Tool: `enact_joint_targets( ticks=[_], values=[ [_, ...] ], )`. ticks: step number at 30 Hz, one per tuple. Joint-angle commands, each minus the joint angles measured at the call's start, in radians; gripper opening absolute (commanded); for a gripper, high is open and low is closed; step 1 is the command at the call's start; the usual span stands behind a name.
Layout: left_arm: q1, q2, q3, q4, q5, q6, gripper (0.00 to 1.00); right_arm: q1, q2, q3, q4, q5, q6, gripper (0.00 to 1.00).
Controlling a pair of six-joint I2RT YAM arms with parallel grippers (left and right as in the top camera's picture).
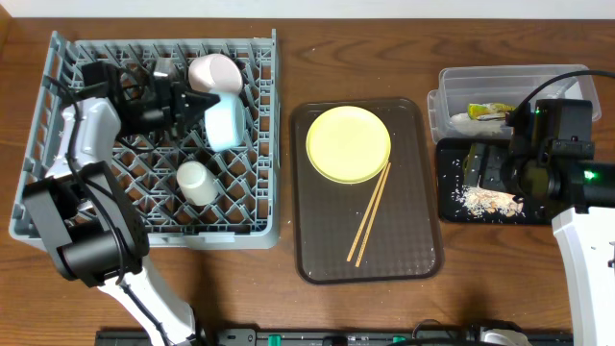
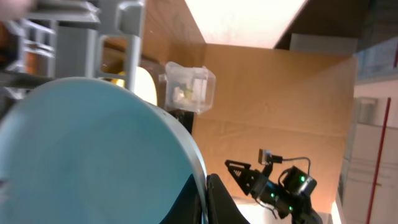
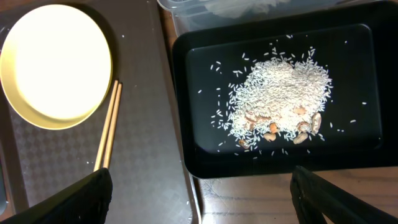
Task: Sort waste into correct bins and load items into the dishwasher rack
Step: 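Carry the light-blue bowl to the rack and set it down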
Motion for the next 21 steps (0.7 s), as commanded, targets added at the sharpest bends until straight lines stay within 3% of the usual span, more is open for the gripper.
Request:
enact_joint_targets(
  ticks=[1,3,4,6,7,9,12,15,19,21],
  values=[
    [0.011,0.013,0.002,-0.004,-0.163,0.003,0.06,-0.007,-0.003,0.011,0.0,0.002,-0.008,0.89],
    [0.019,0.013,0.002,-0.004,-0.163,0.003,0.06,-0.007,-0.003,0.011,0.001,0.002,-0.008,0.89],
    [0.024,0.013,0.002,-0.004,-0.163,0.003,0.14,-0.007,-0.003,0.011,0.002,0.002,-0.008,0.9],
    [0.029,0.013,0.002,-0.004,-0.163,0.003,0.46,-0.007,-0.003,0.011,0.001,0.002,-0.008,0.9],
    [0.031,0.013,0.002,-0.005,-0.163,0.003,0.56,-0.007,-0.003,0.011,0.0,0.002,-0.008,0.9],
    [0.032,0.013,0.002,-0.005,-0.163,0.003,0.66,-0.007,-0.003,0.011,-0.002,0.002,-0.008,0.89],
    [0.031,0.013,0.003,-0.008,-0.178,0.002,0.72,-0.007,-0.003,0.011,-0.004,0.002,-0.008,0.89],
    [0.032,0.008,0.003,-0.044,-0.298,-0.013,0.77,-0.007,-0.003,0.011,-0.004,0.002,-0.008,0.89],
    [0.032,-0.009,0.003,-0.063,-0.384,-0.012,0.78,-0.007,-0.003,0.011,-0.003,0.002,-0.008,0.9],
    [0.032,-0.027,0.003,-0.053,-0.382,-0.013,0.65,-0.007,-0.003,0.011,-0.003,0.002,-0.008,0.9]
  ],
)
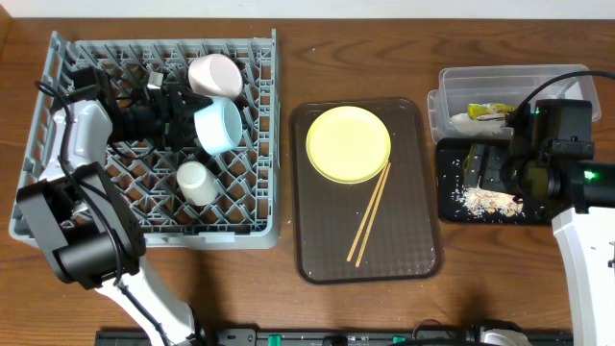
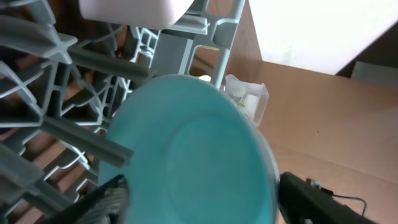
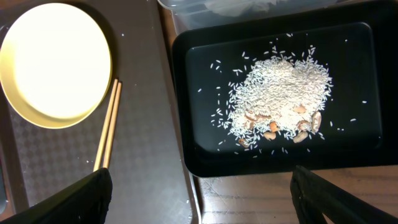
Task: Sort waste into correct bins and load items into the dishwasher rack
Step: 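Carry the light-blue bowl to the rack and set it down, then release the blue bowl and move the left gripper to the chopsticks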
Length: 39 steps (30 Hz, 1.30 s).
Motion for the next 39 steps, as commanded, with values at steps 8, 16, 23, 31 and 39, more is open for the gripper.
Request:
enact_joint_targets(
  ticks=[8,16,23,31,39],
  values=[
    [0.005,-0.106,0.005,0.003,-0.089,-0.032,0.39,-0.007,-0.003,0.011,0.005,0.002,-0.008,0.9],
    [0.003,-0.113,0.005,0.006,-0.047,-0.194,0.08,-0.007,-0.003,0.011,0.005,0.002,-0.008,0.9],
    [0.003,-0.113,0.005,0.035,0.087,-0.218,0.06,-0.007,-0.003,0.011,0.004,0.002,-0.007,0.9],
    [0.001,-0.113,0.004,0.003,0.06,-0.319,0.06,-0.007,-0.003,0.011,0.003,0.002,-0.007,0.9],
    [0.001,-0.112,-0.003,-0.101,-0.085,-0.333,0.06,-0.007,-0.003,0.011,0.003,0.002,-0.008,0.9]
  ],
)
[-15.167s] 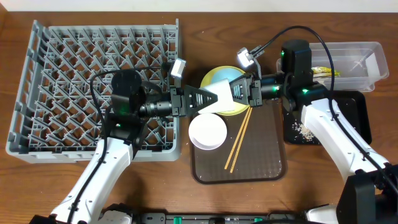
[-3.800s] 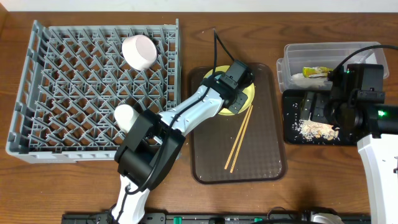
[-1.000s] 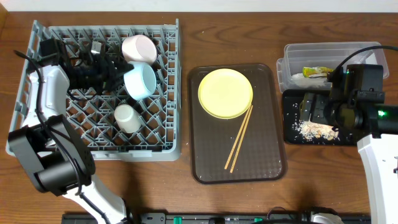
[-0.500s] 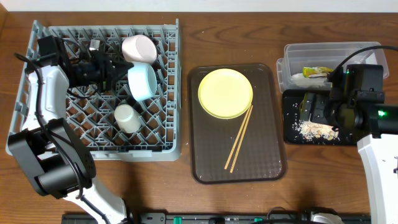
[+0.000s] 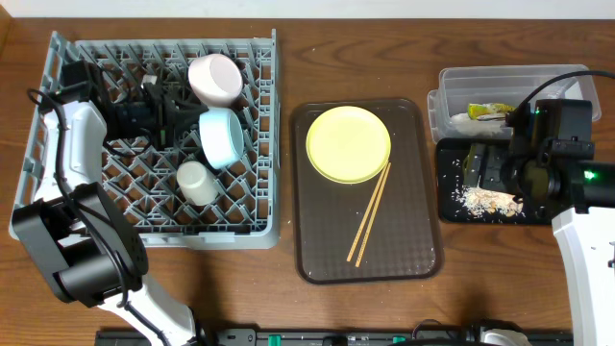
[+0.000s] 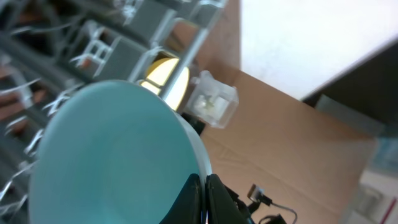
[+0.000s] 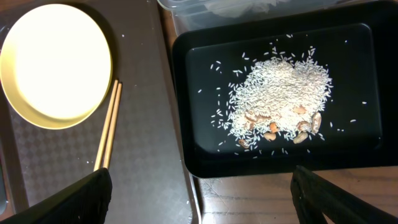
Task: Sort waste into correct bins and load items into the dishwasher rack
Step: 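Release the blue bowl and move the left gripper to the chopsticks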
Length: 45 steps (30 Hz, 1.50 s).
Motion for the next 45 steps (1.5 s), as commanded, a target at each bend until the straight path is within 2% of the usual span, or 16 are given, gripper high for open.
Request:
enact_joint_targets(
  ticks=[1,5,9,10,11,13,15,17,27,31,32,35,40,45],
  values=[
    [0.004,-0.01,-0.012,-0.018,-0.104,-0.016,0.06,-0.007,-0.003,0.011,0.0,0.002,-0.008,0.9],
    [0.005,-0.008,-0.027,-0.014,-0.14,-0.012,0.07,-0.007,-0.003,0.011,0.0,0.002,-0.008,0.9],
    [0.006,-0.008,-0.027,0.005,-0.366,-0.012,0.16,-0.007,-0.003,0.011,-0.001,0.002,-0.008,0.9],
    [0.007,-0.008,-0.027,0.015,-0.399,-0.006,0.26,-0.007,-0.003,0.011,-0.003,0.002,-0.008,0.9],
    [0.008,-0.008,-0.027,0.029,-0.418,0.001,0.46,-0.007,-0.003,0.011,-0.006,0.002,-0.008,0.9],
    [0.011,-0.008,-0.026,0.071,-0.42,0.022,0.66,-0.007,-0.003,0.011,-0.011,0.002,-0.008,0.9],
    [0.014,-0.009,-0.025,0.105,-0.417,0.022,0.76,-0.007,-0.003,0.011,-0.011,0.002,-0.008,0.9],
    [0.014,-0.009,-0.02,0.13,-0.416,0.022,0.8,-0.007,-0.003,0.011,-0.011,0.002,-0.008,0.9],
    [0.013,-0.101,0.021,0.197,-0.417,0.041,0.85,-0.007,-0.003,0.011,-0.013,0.002,-0.008,0.9],
    [0.006,-0.193,0.021,0.196,-0.419,0.13,0.86,-0.007,-0.003,0.011,-0.008,0.002,-0.008,0.91],
    [0.0,-0.222,0.021,0.191,-0.43,0.154,0.91,-0.007,-0.003,0.011,-0.008,0.002,-0.008,0.91],
    [-0.034,-0.299,0.021,0.167,-0.527,0.194,0.91,-0.007,-0.003,0.011,-0.008,0.002,-0.008,0.91],
    [-0.197,-0.403,0.021,0.128,-0.756,0.27,0.92,-0.007,-0.003,0.011,-0.006,0.002,-0.008,0.91],
    [-0.42,-0.409,0.018,0.121,-0.892,0.296,0.92,-0.007,-0.003,0.011,-0.007,0.002,-0.008,0.91]
  ],
)
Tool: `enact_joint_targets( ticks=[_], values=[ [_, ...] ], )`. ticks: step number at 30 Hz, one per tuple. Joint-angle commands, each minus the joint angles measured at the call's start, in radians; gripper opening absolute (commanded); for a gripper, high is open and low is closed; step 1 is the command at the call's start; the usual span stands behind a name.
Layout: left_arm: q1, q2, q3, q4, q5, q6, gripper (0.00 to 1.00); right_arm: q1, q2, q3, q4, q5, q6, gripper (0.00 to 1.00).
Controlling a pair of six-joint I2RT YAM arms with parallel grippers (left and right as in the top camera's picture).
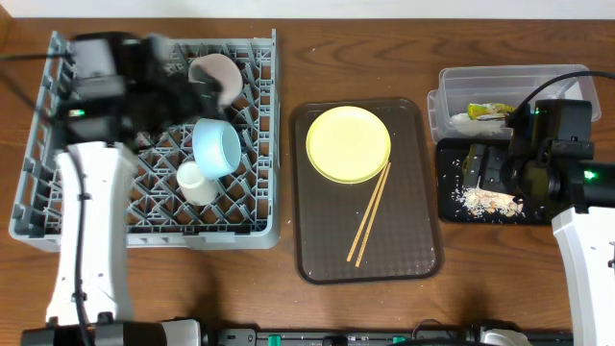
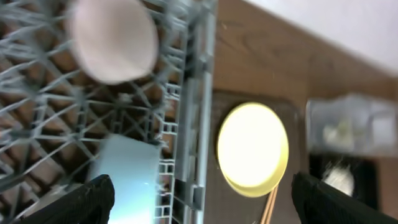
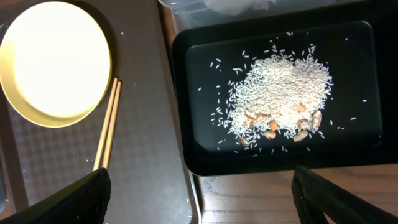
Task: Sort waste into correct bins and load items into the dishwasher rack
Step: 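Release the blue bowl and move the left gripper to the chopsticks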
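Note:
The light blue bowl (image 1: 216, 146) lies on its side in the grey dishwasher rack (image 1: 273, 192), between a pink bowl (image 1: 219, 72) and a white cup (image 1: 195, 181). My left gripper (image 2: 202, 205) hangs open above the rack's right edge, holding nothing, with the blue bowl (image 2: 121, 177) below it. A yellow plate (image 1: 348, 144) and a pair of chopsticks (image 1: 370, 213) rest on the brown tray (image 1: 404, 259). My right gripper (image 3: 202, 202) is open and empty over the near edge of the black tray (image 3: 186, 124), which holds rice and food scraps (image 3: 280, 93).
A clear plastic bin (image 1: 509, 82) with wrappers stands at the back right, just behind the black tray (image 1: 452, 207). The rack's tines and walls stand up around the bowls. Bare wooden table lies along the front edge.
My left gripper was shut on the blue bowl's rim, low in the rack. It is now open and raised above the rack, and the bowl stays in the rack. The right arm has not moved.
My left gripper first held the blue bowl by its rim beside the pink bowl. Then its fingers stood apart with the bowl among the tines. Then it was shut on the rim again, the bowl a little lower. Now the bowl lies released in the rack.

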Motion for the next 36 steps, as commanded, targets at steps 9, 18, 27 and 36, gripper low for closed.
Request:
enact_joint_targets(
  ticks=[9,18,27,36],
  values=[
    [-0.468,0.091,0.007,0.001,-0.329,0.068,0.93,-0.007,-0.003,0.011,-0.001,0.003,-0.008,0.91],
    [-0.716,0.27,-0.015,-0.09,-0.329,-0.003,0.92,-0.007,-0.003,0.011,-0.009,0.003,-0.008,0.91],
    [-0.851,0.466,-0.015,-0.1,-0.332,-0.124,0.92,-0.007,-0.003,0.011,-0.017,0.003,-0.008,0.91],
    [-0.883,0.567,-0.016,-0.088,-0.345,-0.173,0.91,-0.007,-0.003,0.011,-0.019,0.003,-0.008,0.91]
  ],
)
